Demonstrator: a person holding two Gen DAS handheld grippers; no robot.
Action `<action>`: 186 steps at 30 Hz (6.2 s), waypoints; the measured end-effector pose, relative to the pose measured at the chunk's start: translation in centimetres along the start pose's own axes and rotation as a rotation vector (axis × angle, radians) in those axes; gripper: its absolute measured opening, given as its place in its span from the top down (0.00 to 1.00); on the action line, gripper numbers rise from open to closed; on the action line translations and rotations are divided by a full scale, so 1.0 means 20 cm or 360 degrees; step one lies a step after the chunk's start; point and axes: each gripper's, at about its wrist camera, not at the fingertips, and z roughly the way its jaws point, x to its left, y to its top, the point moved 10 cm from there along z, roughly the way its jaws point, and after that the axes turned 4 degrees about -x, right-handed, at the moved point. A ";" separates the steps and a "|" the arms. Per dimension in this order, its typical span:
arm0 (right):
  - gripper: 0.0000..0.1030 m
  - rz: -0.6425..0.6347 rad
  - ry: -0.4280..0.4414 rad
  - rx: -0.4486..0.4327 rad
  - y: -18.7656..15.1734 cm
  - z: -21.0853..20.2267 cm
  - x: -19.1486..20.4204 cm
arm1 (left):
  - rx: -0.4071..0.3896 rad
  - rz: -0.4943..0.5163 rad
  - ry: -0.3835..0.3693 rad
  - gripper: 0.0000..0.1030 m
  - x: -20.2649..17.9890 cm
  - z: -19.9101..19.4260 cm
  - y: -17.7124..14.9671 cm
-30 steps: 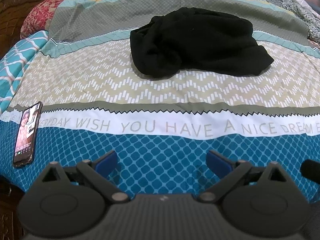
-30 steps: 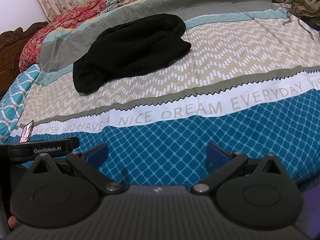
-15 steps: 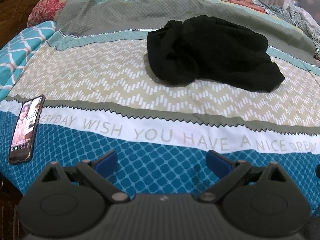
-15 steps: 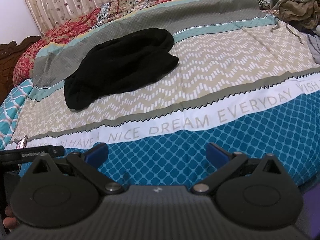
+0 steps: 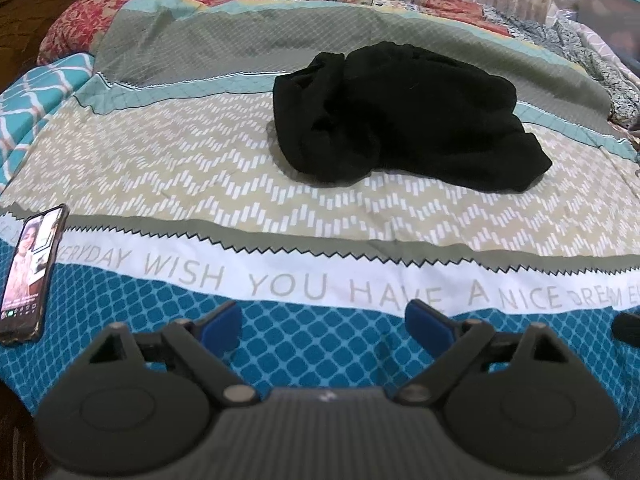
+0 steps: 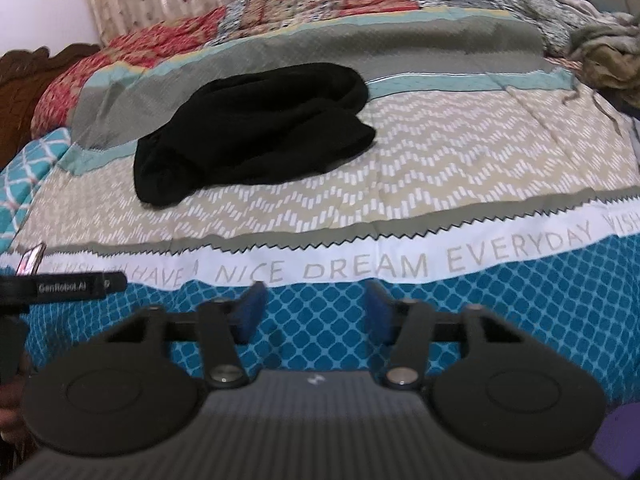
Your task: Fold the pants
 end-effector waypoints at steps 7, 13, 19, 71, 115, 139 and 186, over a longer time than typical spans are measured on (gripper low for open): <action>0.53 -0.0027 -0.0029 -0.0050 0.02 0.02 -0.01 | -0.0017 -0.0017 -0.0026 0.11 0.04 0.03 0.01; 0.53 0.0036 -0.0051 -0.0012 0.00 0.06 -0.07 | -0.0129 -0.0036 0.0008 0.11 0.11 0.06 0.17; 0.53 0.0074 -0.0053 0.0026 -0.02 0.08 -0.11 | -0.0238 0.0083 -0.0002 0.17 0.03 0.17 0.43; 0.84 0.0096 -0.0026 -0.0097 0.36 0.14 -0.35 | -0.0099 -0.0378 -0.0303 0.92 0.25 -0.19 0.13; 0.90 0.0252 -0.0238 -0.0341 0.48 -0.03 -0.70 | -0.0116 -0.0382 -0.0618 0.23 0.15 -0.15 0.36; 0.61 0.0227 -0.0066 -0.0212 0.45 0.16 -0.45 | 0.0077 -0.0830 0.0104 0.77 1.06 -0.29 -0.08; 0.32 0.0296 0.0190 0.0244 0.68 1.07 -0.27 | -0.0474 -0.0594 0.0324 0.77 1.03 0.02 0.76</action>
